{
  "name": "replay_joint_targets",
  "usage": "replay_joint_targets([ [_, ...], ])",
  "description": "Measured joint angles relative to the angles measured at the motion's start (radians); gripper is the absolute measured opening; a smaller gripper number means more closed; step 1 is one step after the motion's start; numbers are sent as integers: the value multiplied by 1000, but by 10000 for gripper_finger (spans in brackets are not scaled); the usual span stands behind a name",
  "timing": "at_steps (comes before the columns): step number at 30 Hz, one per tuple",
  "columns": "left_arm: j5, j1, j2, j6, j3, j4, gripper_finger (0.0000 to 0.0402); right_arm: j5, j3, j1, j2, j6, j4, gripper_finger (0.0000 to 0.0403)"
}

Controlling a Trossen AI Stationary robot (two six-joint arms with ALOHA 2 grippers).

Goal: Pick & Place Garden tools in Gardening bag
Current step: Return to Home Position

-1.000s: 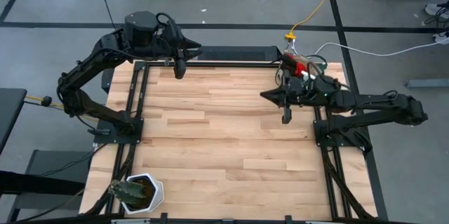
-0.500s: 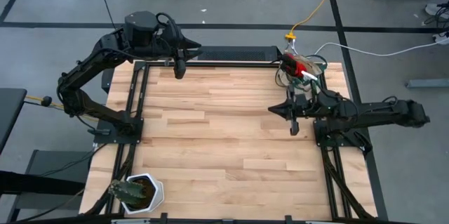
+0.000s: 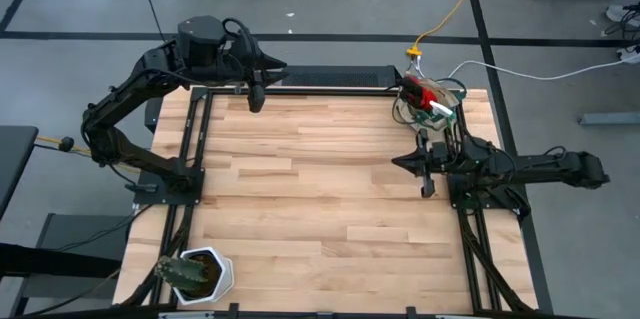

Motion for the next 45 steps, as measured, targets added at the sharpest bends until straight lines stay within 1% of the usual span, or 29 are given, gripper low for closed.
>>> replay_joint_targets([
  [4, 0, 0, 0, 0, 0, 0, 115, -1, -46, 3, -62, 0, 0, 0],
  [11, 0, 0, 0, 0, 0, 0, 115, 1, -106, 44, -160, 0, 0, 0],
  [19, 0, 0, 0, 0, 0, 0, 115, 2, -156, 92, -256, -46, -13, 0],
  [25, 0, 0, 0, 0, 0, 0, 115, 54, -156, 104, -297, -52, -38, 0],
  [34, 0, 0, 0, 0, 0, 0, 115, 73, -156, 104, -385, -83, -181, 0],
  [45, 0, 0, 0, 0, 0, 0, 115, 51, -156, 104, -450, -79, -313, 0],
])
